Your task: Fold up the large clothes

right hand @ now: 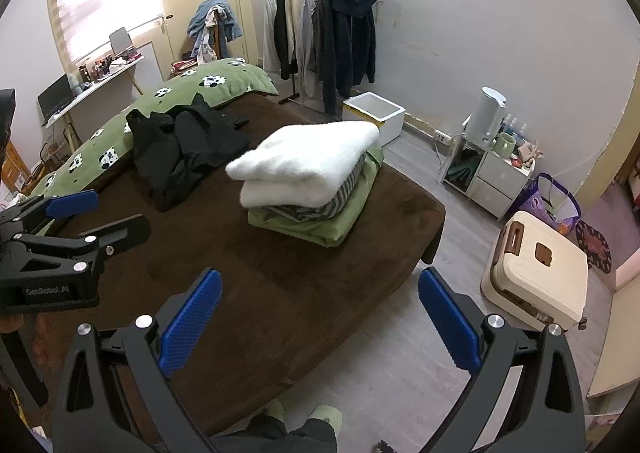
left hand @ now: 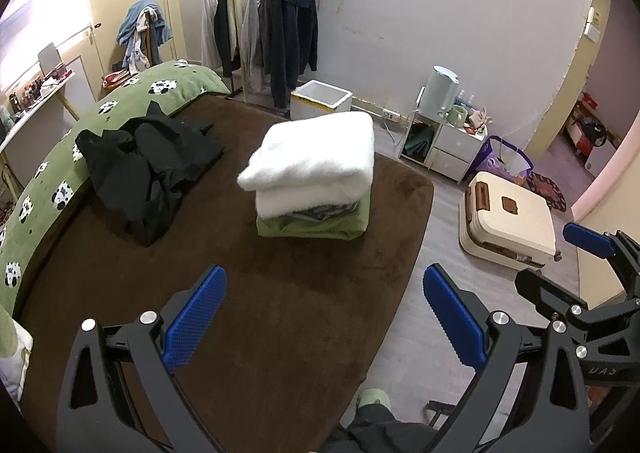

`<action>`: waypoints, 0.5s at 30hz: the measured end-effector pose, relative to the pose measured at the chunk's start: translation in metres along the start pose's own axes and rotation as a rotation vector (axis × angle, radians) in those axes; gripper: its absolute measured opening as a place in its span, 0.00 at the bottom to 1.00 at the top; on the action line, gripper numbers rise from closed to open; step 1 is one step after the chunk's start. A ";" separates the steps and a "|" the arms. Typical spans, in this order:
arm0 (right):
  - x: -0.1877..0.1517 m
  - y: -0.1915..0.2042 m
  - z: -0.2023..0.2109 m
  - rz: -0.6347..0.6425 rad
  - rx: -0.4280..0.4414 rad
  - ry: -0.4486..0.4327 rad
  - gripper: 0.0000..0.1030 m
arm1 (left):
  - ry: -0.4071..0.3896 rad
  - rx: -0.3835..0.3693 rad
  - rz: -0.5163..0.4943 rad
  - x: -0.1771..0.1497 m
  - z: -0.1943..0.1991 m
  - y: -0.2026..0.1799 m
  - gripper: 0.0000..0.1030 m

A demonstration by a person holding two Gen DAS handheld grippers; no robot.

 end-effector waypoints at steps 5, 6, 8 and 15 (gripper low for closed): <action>0.011 -0.007 -0.007 0.009 0.009 -0.002 0.94 | 0.001 0.005 -0.002 0.011 -0.008 -0.006 0.94; 0.016 -0.009 -0.009 0.013 0.011 -0.003 0.94 | 0.000 0.008 -0.001 0.013 -0.010 -0.007 0.94; 0.023 -0.012 -0.013 0.018 0.013 -0.004 0.94 | 0.004 0.007 0.002 0.017 -0.014 -0.009 0.94; 0.038 -0.022 -0.026 0.035 0.019 0.005 0.94 | 0.019 0.019 0.006 0.023 -0.027 -0.012 0.94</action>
Point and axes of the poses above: each gripper's, at about its wrist camera, not at the fingertips, and z roughly against the way its jaws point, y to its left, x to its top, the point moved 7 cm from there along -z, roughly the way its jaws point, and after that the axes turned 11 degrees about x, right-handed, at the moved point
